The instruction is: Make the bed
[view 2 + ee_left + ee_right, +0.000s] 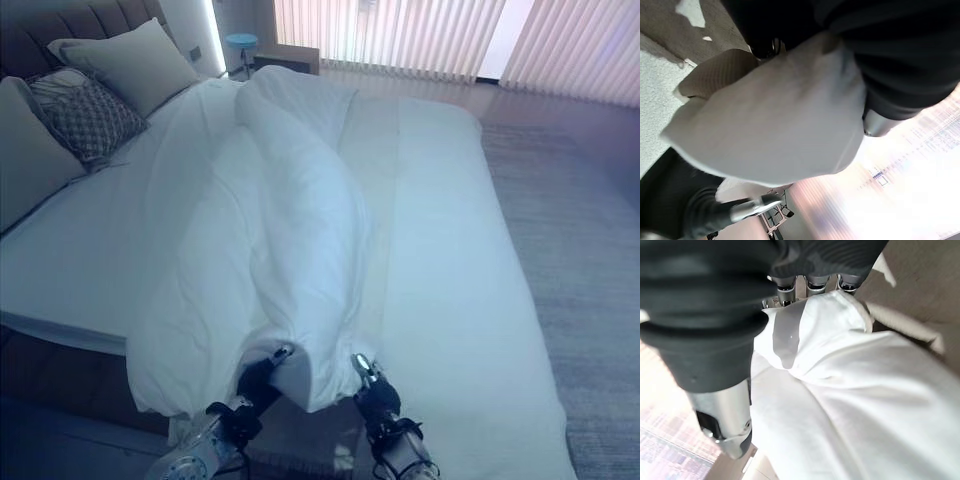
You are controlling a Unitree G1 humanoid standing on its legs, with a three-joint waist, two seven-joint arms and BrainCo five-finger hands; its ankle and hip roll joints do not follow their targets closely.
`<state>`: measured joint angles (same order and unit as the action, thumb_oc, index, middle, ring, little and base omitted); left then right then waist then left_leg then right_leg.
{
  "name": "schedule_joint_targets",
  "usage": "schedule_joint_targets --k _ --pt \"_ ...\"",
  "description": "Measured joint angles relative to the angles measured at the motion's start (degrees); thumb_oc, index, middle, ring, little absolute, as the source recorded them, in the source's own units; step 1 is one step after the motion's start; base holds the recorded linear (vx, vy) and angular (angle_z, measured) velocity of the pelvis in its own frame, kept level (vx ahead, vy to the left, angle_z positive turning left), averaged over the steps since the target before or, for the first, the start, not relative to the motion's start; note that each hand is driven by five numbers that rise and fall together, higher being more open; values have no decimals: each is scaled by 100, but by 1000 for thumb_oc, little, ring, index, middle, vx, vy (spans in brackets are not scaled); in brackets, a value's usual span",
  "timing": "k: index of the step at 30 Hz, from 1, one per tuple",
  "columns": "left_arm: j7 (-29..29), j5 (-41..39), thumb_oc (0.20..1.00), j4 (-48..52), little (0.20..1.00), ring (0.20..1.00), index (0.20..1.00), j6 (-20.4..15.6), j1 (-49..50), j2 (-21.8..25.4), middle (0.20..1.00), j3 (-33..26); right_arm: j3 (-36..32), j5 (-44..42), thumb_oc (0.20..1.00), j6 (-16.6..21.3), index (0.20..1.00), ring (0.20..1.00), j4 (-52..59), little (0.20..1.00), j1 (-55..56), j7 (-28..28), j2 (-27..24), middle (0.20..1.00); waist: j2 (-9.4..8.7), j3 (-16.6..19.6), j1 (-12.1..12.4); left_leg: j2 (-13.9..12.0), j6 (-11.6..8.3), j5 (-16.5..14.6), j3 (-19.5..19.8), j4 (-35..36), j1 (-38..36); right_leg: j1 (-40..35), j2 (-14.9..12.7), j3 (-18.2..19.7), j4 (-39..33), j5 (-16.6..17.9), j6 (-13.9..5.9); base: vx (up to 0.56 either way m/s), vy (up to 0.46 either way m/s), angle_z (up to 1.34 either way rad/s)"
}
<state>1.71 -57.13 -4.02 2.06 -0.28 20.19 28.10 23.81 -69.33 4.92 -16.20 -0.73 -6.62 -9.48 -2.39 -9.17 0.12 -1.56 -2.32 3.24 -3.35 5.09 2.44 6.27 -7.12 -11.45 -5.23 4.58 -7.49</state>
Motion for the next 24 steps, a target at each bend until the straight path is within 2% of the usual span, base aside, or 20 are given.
schedule_joint_targets --k 3,4,5,6,9,19,24 --pt "-51 0 200 0 200 200 200 -3 -4 -16 200 19 185 -10 1000 91 1000 1000 -117 1000 -272 -169 35 1000 24 -15 111 -3 -2 -1 -10 0 -3 0 3 1 0 0 0 0 0 0" --pt "-57 0 200 0 200 200 200 -3 1 -4 200 19 196 -10 896 97 896 896 -143 896 -316 -179 36 896 24 -15 105 -3 -2 -1 -12 -1 -3 0 3 2 0 0 0 0 0 0" --pt "-60 5 200 -1 200 200 200 -4 2 9 200 18 265 -7 570 98 570 570 -233 570 -400 -197 53 570 23 -15 141 -2 -1 -1 -11 -1 -3 -1 3 2 0 0 0 0 0 0" --pt "-63 5 200 -1 200 200 200 0 -6 14 200 20 311 -5 200 99 200 200 -275 200 -435 -215 35 200 23 -15 166 0 -1 -1 -11 -1 -5 0 2 5 0 0 0 0 0 0" --pt "-63 6 200 -1 200 200 200 -5 -7 7 200 20 344 20 200 97 200 200 -349 200 -428 -266 0 200 22 -15 241 -3 -2 -1 -3 0 -3 -1 4 0 0 0 0 0 0 0" --pt "-62 6 200 -1 200 200 200 -9 -8 2 200 47 368 344 200 -34 200 200 -463 200 -328 -241 -253 200 -46 -53 222 -15 -17 14 65 0 28 -12 10 -58 0 -12 -15 -5 -4 3" --pt "-62 6 200 -2 200 200 200 -10 0 -29 200 45 110 342 200 -30 200 200 -464 200 20 -139 -206 200 -84 -75 207 -18 -26 22 181 0 20 -85 9 -164 0 -58 -14 -16 6 12"
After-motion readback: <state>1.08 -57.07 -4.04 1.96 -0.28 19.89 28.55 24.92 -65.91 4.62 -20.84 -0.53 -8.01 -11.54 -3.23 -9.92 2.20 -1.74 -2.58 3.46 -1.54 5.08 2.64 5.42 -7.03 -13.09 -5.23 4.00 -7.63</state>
